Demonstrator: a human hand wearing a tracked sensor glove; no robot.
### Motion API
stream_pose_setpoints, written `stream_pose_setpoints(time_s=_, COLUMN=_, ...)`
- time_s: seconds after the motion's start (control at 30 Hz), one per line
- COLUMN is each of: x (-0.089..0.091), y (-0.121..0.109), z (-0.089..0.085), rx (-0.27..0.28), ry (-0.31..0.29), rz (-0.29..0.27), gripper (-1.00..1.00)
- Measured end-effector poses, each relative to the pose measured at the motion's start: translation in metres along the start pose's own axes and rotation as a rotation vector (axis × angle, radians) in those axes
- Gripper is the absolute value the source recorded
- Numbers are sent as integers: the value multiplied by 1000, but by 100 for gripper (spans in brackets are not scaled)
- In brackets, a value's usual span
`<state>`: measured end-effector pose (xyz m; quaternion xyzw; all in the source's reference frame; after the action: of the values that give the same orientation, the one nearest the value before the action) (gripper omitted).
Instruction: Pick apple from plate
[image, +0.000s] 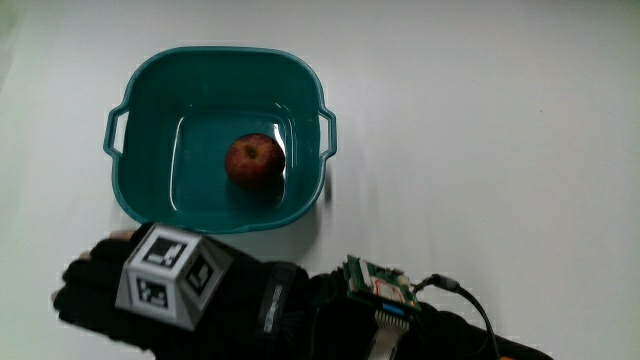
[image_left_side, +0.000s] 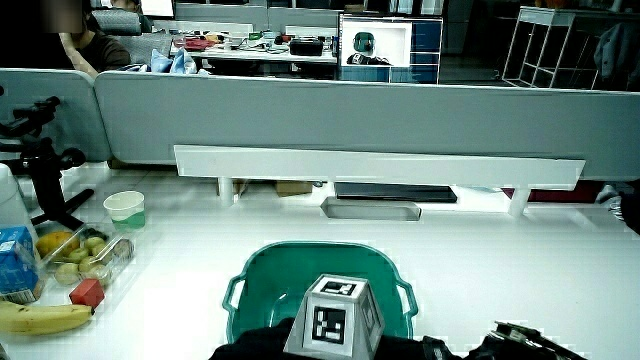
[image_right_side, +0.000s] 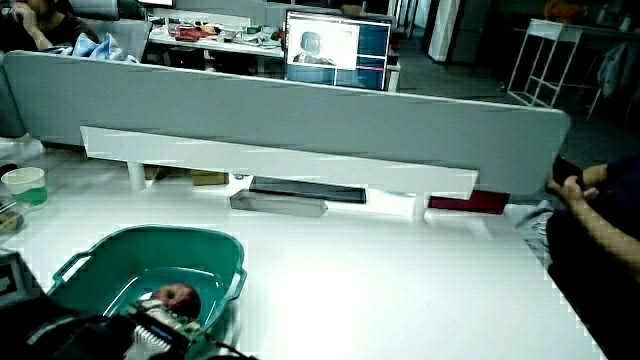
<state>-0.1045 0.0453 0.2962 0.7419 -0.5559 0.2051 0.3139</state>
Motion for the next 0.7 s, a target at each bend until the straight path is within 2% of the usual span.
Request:
stream_pose_setpoints(time_s=0.03, x=2, y=-4, z=9, rx=24, ry=92, rz=21, gripper=0)
stream_pose_setpoints(time_s=0.07, x=5, y=-6, z=15, rx=49, ry=53, rz=-7, gripper=0)
stream_pose_setpoints(time_s=0.1, x=8, y=-8, z=18, rx=100, ry=-7, rz=-59, gripper=0)
stream_pose_setpoints(time_s=0.13, x=14, y=-7, z=17, rx=86, ry=49, rz=-45, gripper=0)
stream_pose_setpoints(time_s=0.17, x=22, y=-3, z=13, rx=76, ry=-15, rz=-58, gripper=0)
stream_pose_setpoints(time_s=0.2, x=24, y=-7, z=22, rx=109, ry=74, rz=-82, gripper=0)
stream_pose_setpoints(time_s=0.23, x=31, y=-5, z=19, rx=115, ry=6, rz=-134, gripper=0)
stream_pose_setpoints(time_s=0.27, x=32, y=-6, z=22, rx=116, ry=-15, rz=-133, gripper=0)
stream_pose_setpoints(time_s=0.3, x=40, y=-1, z=15, rx=75, ry=-14, rz=-128, gripper=0)
stream_pose_setpoints(time_s=0.33, x=40, y=-6, z=25, rx=128, ry=39, rz=-137, gripper=0)
stream_pose_setpoints(time_s=0.37, x=49, y=-2, z=20, rx=95, ry=48, rz=-144, gripper=0)
stream_pose_setpoints(time_s=0.4, x=53, y=-4, z=23, rx=106, ry=63, rz=-159, gripper=0)
stream_pose_setpoints(time_s=0.43, x=65, y=1, z=16, rx=86, ry=66, rz=-180, gripper=0)
stream_pose_setpoints(time_s=0.47, x=63, y=-6, z=26, rx=149, ry=6, rz=-222, gripper=0)
stream_pose_setpoints(time_s=0.5, x=74, y=-1, z=20, rx=95, ry=89, rz=-190, gripper=0)
stream_pose_setpoints(time_s=0.53, x=80, y=-2, z=21, rx=126, ry=18, rz=-258, gripper=0)
stream_pose_setpoints(time_s=0.57, x=83, y=-4, z=24, rx=118, ry=51, rz=-239, gripper=0)
stream_pose_setpoints(time_s=0.63, x=91, y=-8, z=30, rx=138, ry=124, rz=-240, gripper=0)
stream_pose_setpoints(time_s=0.67, x=100, y=-6, z=26, rx=134, ry=125, rz=-275, gripper=0)
stream_pose_setpoints(time_s=0.7, x=107, y=-5, z=24, rx=118, ry=73, rz=-311, gripper=0)
